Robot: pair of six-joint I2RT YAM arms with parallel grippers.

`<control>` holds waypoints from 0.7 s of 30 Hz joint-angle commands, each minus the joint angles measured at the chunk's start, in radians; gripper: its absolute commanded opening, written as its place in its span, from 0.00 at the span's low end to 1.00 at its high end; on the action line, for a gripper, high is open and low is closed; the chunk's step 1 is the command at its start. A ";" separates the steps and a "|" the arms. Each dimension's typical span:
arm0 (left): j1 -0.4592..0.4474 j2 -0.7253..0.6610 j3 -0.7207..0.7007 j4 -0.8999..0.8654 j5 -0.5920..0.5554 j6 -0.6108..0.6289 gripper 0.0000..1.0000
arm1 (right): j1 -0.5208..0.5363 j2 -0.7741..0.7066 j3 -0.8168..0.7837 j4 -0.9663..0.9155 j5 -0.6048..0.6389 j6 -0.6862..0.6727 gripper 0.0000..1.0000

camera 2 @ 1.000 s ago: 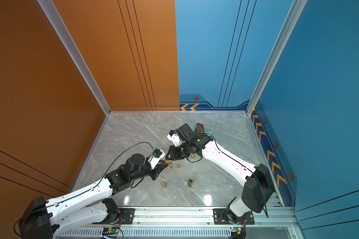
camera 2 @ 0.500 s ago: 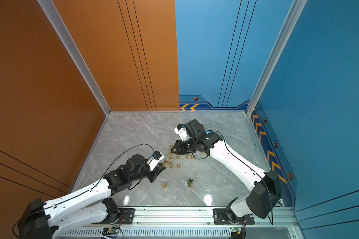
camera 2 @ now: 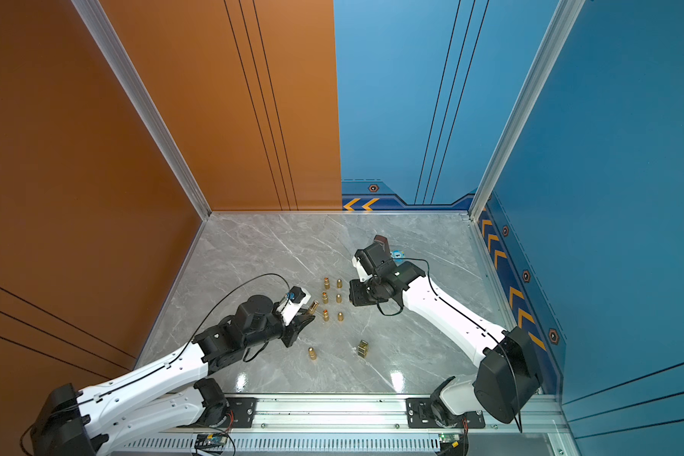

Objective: Open the lipstick cap
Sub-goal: Place the cover at the center of the board.

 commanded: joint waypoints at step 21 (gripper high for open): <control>-0.034 0.072 -0.002 0.093 -0.019 -0.015 0.00 | 0.003 0.129 -0.213 0.163 0.267 -0.007 0.19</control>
